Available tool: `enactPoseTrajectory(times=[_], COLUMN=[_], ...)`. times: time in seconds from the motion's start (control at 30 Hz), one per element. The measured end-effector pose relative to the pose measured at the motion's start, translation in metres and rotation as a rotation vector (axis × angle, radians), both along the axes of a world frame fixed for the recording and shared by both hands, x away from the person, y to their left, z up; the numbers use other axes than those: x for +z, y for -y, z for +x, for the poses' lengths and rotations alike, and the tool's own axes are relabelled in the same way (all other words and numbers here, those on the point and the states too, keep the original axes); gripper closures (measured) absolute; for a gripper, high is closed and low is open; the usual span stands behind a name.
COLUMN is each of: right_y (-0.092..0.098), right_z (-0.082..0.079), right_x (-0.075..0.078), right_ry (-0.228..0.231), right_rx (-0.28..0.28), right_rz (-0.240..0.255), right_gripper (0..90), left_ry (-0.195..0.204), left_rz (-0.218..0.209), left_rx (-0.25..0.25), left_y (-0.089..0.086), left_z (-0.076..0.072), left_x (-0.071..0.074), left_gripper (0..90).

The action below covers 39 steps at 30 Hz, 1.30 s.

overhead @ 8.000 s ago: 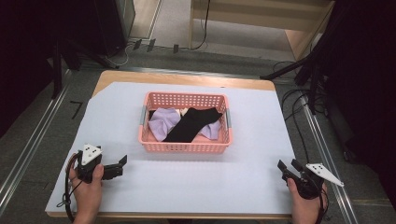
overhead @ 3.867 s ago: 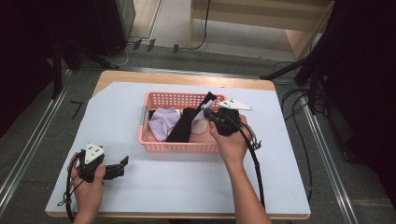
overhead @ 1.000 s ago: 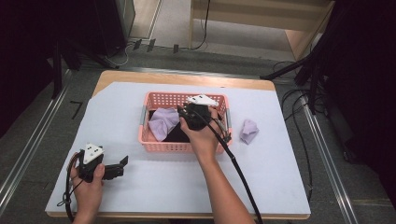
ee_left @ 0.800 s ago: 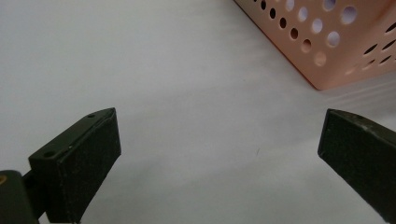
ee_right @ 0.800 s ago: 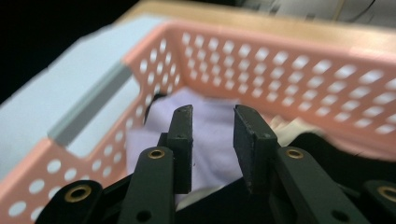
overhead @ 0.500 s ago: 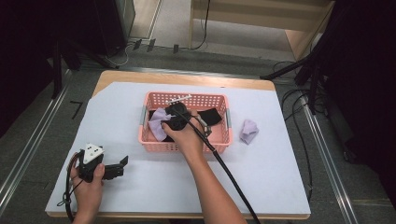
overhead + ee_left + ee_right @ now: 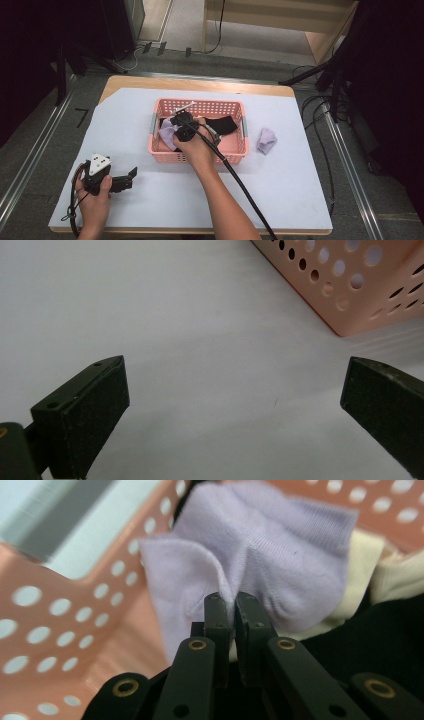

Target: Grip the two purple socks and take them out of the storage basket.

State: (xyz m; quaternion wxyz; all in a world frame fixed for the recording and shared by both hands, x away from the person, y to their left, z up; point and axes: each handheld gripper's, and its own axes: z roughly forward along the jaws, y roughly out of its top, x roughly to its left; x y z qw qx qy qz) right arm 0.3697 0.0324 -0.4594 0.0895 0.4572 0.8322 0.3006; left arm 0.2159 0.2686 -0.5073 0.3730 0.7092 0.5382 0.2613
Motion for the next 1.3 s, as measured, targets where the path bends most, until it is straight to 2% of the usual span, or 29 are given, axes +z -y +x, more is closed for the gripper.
enactPoseTrajectory(times=[0.13, 0.23, 0.27, 0.3, 0.43, 0.47, 0.5, 0.57, 0.73, 0.9, 1.3], right_y=[0.01, 0.017, 0.017, 0.022, 0.031, 0.031, 0.037, 0.043, 0.059, 0.074, 0.108], right_z=[-0.008, -0.014, -0.014, -0.018, -0.024, -0.024, -0.027, -0.03, -0.034, -0.035, -0.035], right_x=[0.007, 0.011, 0.011, 0.014, 0.021, 0.021, 0.024, 0.027, 0.031, 0.033, 0.035], right_ry=[0.112, 0.206, 0.206, 0.253, 0.343, 0.343, 0.383, 0.425, 0.514, 0.562, 0.621], right_rx=[-0.027, -0.034, -0.034, -0.031, -0.047, -0.047, -0.061, -0.072, -0.092, -0.125, -0.188], right_rz=[0.122, 0.188, 0.188, 0.228, 0.26, 0.26, 0.279, 0.288, 0.324, 0.33, 0.313], right_gripper=[85.9, 85.9, 85.9, 85.9, 86.0, 86.0, 85.9, 85.9, 85.9, 85.8, 85.8], left_ry=[-0.002, -0.003, -0.003, -0.002, -0.002, -0.002, -0.001, 0.007, 0.009, 0.009, 0.01], left_rz=[0.0, 0.0, 0.0, 0.0, 0.003, 0.003, 0.002, 0.003, 0.005, 0.007, 0.01], left_rx=[-0.001, -0.001, -0.001, -0.003, -0.002, -0.002, -0.003, -0.001, -0.002, -0.003, -0.006], left_y=[0.0, 0.0, 0.0, -0.001, 0.0, 0.0, 0.0, 0.0, 0.0, 0.0, 0.0], left_z=[0.0, 0.0, 0.0, 0.0, 0.0, 0.0, 0.0, -0.001, -0.001, -0.001, -0.001], left_x=[0.0, 0.0, 0.0, 0.0, 0.0, 0.0, 0.0, 0.0, 0.0, 0.0, 0.0], left_gripper=[0.1, 0.1, 0.1, 0.1, 0.1, 0.1, 0.1, 0.1, 0.1, 0.1, 0.1])
